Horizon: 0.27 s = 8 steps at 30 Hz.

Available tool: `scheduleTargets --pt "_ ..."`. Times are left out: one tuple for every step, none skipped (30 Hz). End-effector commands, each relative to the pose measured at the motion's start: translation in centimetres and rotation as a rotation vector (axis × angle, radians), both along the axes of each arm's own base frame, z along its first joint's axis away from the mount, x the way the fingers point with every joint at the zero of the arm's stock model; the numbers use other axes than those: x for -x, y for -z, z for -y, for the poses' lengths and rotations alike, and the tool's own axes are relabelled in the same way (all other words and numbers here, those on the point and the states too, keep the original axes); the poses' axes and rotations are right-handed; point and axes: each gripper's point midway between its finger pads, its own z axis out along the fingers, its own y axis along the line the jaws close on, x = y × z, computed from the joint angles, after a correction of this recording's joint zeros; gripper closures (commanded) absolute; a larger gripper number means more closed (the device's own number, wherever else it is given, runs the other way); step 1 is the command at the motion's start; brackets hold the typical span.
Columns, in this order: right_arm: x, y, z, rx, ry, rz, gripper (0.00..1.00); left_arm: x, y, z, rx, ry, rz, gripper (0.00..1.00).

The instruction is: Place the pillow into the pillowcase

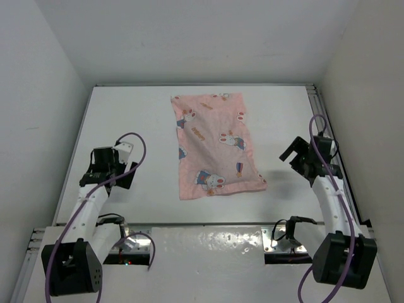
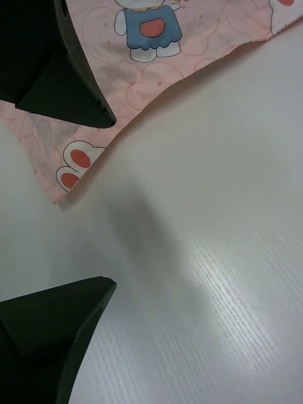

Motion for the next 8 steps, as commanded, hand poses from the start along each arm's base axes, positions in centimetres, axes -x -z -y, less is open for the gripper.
scheduleTargets --pt "-0.1 0.3 0.3 0.013 0.0 0.008 0.01 -1.3 -1.0 0.3 0.014 0.034 0.087 0.0" --pt "-0.1 0.5 0.1 0.004 -0.008 -0.001 0.01 -1.3 -1.2 0.4 0.013 0.039 0.095 0.0" --pt "0.0 0.7 0.1 0.001 -0.014 -0.007 0.01 -1.3 -1.2 0.5 0.015 0.04 0.095 0.0" --pt "0.1 0.9 0.0 -0.001 -0.018 -0.014 0.01 -1.3 -1.2 0.4 0.014 0.04 0.093 0.0" --pt "0.1 1.1 0.0 0.001 -0.022 -0.019 0.02 -1.4 -1.2 0.4 0.014 0.04 0.095 0.0" --pt "0.1 1.2 0.0 0.004 -0.024 -0.02 0.01 -1.3 -1.1 0.4 0.014 0.04 0.092 0.0" --pt "0.2 1.4 0.0 0.003 -0.024 -0.019 0.01 -1.3 -1.0 0.4 0.014 0.04 0.089 0.0" --pt "0.1 1.2 0.0 0.006 -0.023 -0.005 0.01 -1.3 -1.0 0.4 0.016 0.038 0.087 0.0"
